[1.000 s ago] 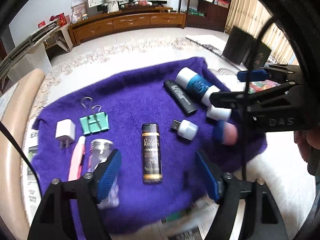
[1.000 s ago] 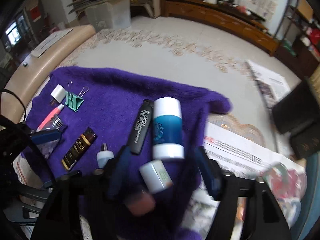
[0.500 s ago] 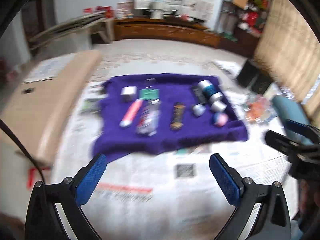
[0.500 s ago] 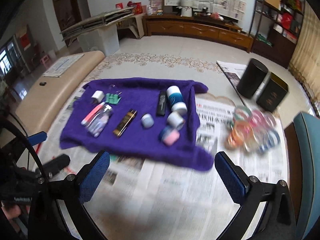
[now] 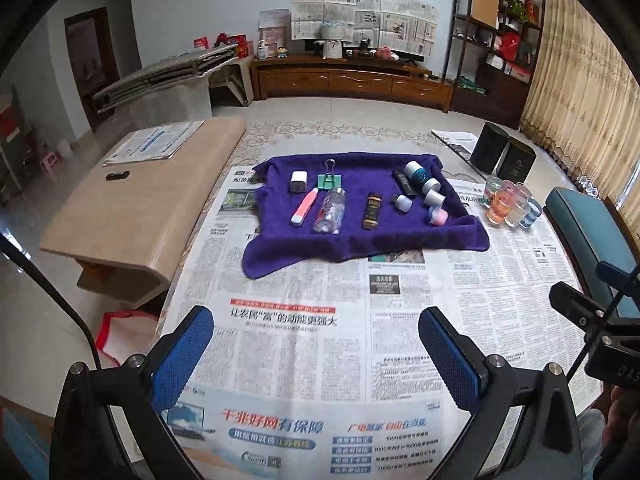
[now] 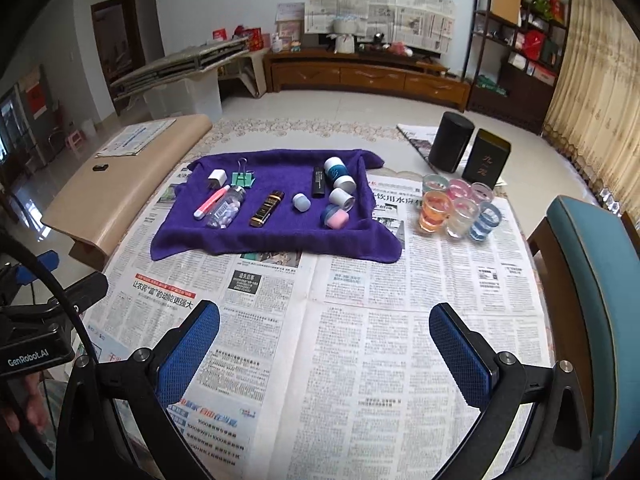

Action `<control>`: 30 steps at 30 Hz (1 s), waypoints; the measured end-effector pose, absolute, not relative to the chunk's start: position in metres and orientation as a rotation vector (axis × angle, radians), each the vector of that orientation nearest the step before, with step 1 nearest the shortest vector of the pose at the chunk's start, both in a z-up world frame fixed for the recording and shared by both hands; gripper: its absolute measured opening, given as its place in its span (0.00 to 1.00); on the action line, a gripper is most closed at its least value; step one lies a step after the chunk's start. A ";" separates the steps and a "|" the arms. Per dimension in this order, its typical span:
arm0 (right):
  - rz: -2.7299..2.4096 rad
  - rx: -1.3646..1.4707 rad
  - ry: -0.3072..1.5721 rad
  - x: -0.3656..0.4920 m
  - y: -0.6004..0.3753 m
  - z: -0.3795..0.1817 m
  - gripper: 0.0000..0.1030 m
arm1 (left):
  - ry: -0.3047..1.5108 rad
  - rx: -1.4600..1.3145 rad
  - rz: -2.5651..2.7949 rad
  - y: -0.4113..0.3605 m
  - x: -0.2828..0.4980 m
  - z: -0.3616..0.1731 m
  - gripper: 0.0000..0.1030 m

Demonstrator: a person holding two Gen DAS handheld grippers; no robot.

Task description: Organize rigid objects

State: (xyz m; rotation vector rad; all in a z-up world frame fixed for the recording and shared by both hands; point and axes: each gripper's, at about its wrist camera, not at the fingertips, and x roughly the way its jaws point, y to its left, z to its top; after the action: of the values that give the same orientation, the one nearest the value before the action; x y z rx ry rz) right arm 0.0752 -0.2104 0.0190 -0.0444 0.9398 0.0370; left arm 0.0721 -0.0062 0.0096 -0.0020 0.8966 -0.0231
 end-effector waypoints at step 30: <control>-0.010 -0.071 0.917 0.043 -0.198 0.001 1.00 | 0.916 0.055 0.030 -0.010 0.054 -0.019 1.00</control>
State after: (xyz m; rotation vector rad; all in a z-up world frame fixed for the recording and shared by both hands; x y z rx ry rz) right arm 0.0429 -0.1978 0.0014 -0.0715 0.9168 -0.0096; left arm 0.0540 -0.0101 -0.0185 0.0554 0.9159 0.0304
